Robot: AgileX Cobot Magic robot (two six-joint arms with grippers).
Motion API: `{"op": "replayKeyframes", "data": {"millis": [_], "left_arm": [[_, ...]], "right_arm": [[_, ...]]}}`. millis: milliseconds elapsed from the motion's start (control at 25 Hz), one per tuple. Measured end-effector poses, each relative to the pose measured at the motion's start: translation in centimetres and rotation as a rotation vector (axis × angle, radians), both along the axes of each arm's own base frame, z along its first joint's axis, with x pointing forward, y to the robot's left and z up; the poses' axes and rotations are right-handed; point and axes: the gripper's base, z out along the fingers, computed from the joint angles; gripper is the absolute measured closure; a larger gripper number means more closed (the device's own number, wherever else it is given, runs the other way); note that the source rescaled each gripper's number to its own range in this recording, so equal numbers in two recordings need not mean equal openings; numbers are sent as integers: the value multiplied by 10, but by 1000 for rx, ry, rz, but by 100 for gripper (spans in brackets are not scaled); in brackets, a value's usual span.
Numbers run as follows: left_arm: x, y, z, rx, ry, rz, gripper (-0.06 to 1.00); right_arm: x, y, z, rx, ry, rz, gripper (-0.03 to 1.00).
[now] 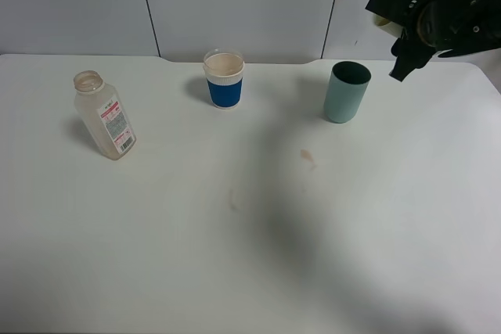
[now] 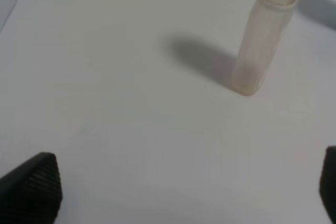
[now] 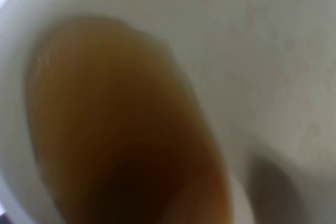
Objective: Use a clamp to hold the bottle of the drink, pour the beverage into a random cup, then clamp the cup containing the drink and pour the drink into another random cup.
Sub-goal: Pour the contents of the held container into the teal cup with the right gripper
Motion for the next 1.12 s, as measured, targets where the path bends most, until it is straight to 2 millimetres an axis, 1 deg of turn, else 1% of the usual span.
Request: {"op": "replayKeyframes", "data": {"millis": [1120], "left_arm": [[0,0,0,0,0,0,-6]], "right_arm": [[0,-4,3,-163,23,37,95]]}}
